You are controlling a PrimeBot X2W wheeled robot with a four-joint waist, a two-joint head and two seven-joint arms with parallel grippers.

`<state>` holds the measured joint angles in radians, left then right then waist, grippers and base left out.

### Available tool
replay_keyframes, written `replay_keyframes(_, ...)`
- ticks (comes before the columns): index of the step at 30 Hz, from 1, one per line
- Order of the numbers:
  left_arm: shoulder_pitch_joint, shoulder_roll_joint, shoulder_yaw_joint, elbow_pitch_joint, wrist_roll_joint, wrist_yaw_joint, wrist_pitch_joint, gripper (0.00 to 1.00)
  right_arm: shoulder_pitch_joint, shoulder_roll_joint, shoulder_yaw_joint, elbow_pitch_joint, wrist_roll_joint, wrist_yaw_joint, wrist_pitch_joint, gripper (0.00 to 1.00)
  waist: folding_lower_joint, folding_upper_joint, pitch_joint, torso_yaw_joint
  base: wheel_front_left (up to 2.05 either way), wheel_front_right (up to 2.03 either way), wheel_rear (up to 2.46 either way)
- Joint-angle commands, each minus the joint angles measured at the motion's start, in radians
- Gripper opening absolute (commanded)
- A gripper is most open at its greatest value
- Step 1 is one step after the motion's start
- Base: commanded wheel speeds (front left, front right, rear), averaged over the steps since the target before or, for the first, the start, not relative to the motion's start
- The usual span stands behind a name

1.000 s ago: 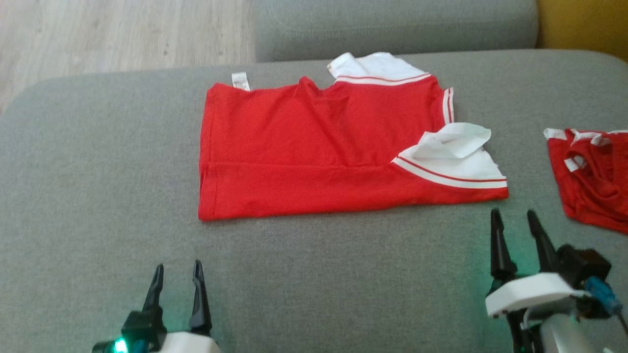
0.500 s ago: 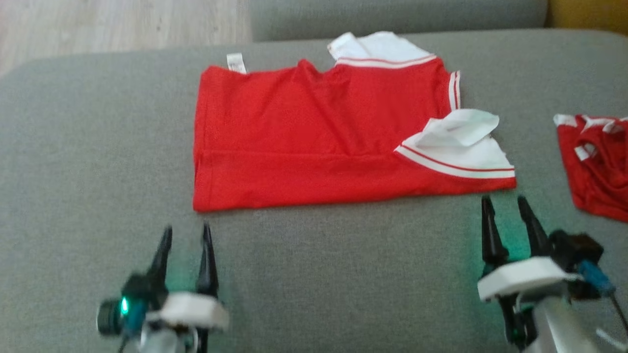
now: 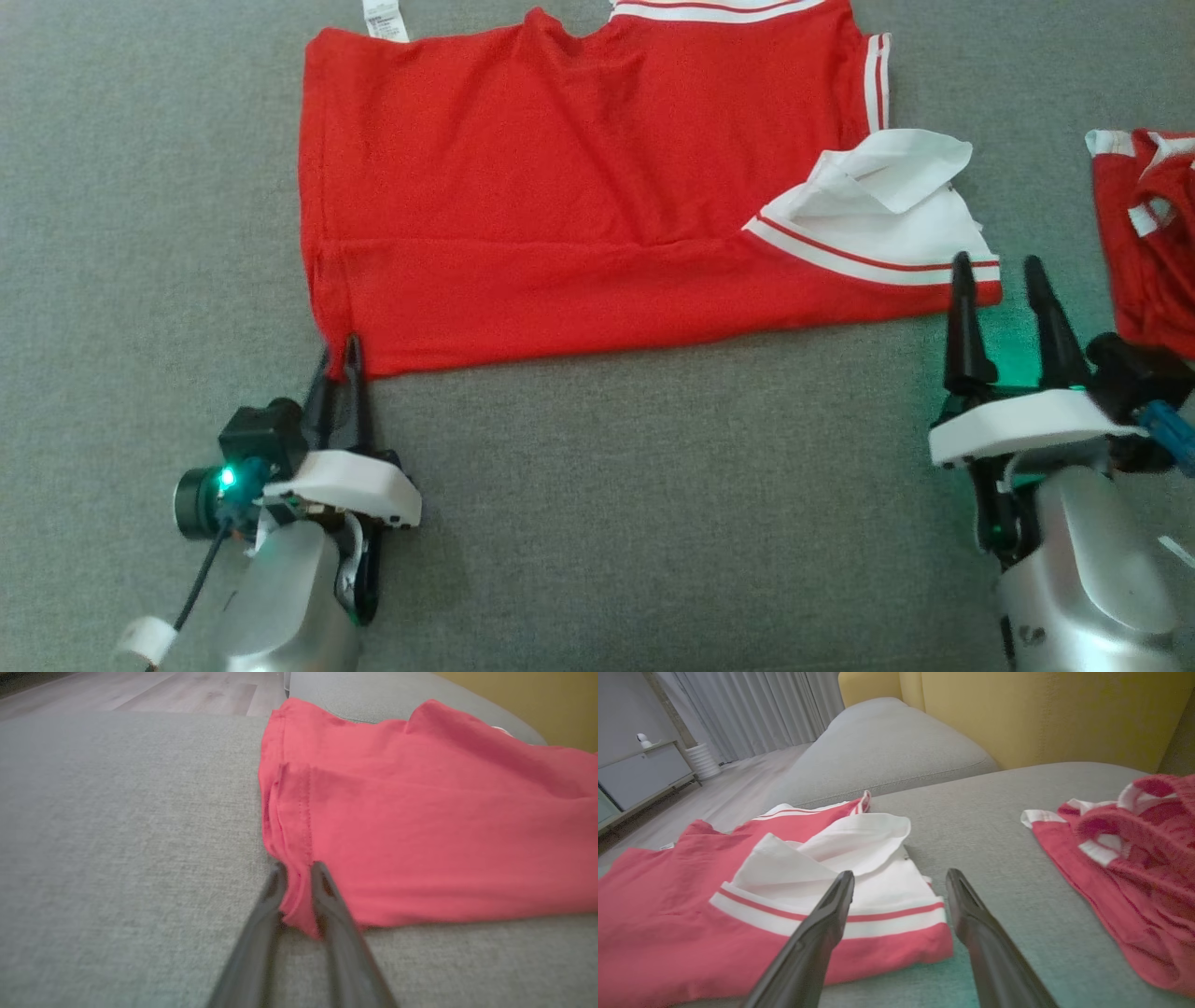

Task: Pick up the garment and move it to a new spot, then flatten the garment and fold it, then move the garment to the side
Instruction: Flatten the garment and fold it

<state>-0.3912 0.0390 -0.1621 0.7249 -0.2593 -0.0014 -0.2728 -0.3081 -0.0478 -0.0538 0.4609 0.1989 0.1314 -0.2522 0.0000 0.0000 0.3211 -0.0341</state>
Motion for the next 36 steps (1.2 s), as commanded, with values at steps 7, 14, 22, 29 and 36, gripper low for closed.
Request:
replay_keyframes(7,-0.014,0.011,-0.064,0.084,-0.065,-0.025,0.011,0.0,-0.041,-0.002,-0.027,0.093,-0.016,-0.001,-0.01,1.0,0.0,0.0,0.012,0.015,0.0,0.0,0.0)
replay_keyframes(14,-0.014,0.011,-0.096,0.06,-0.08,-0.019,0.011,0.0,-0.079,-0.002,0.011,0.209,0.043,-0.001,-0.01,0.36,0.0,0.0,0.014,0.03,0.0,0.0,0.0)
replay_keyframes(22,0.033,0.011,-0.054,0.002,-0.05,-0.014,0.011,0.0,-0.071,-0.002,0.051,0.208,0.103,-0.001,-0.01,0.0,0.0,0.0,-0.041,0.018,0.0,0.0,0.0)
replay_keyframes(29,0.173,0.011,-0.01,-0.066,-0.039,-0.013,0.011,0.0,0.082,-0.002,0.035,0.154,0.133,-0.001,-0.01,0.0,0.0,0.0,-0.181,0.004,0.0,0.0,0.0)
replay_keyframes(36,0.33,0.011,-0.005,-0.088,-0.027,-0.019,0.011,0.0,0.254,-0.002,0.045,0.107,0.164,-0.001,-0.01,0.0,0.0,0.0,-0.285,0.002,0.0,0.0,0.0)
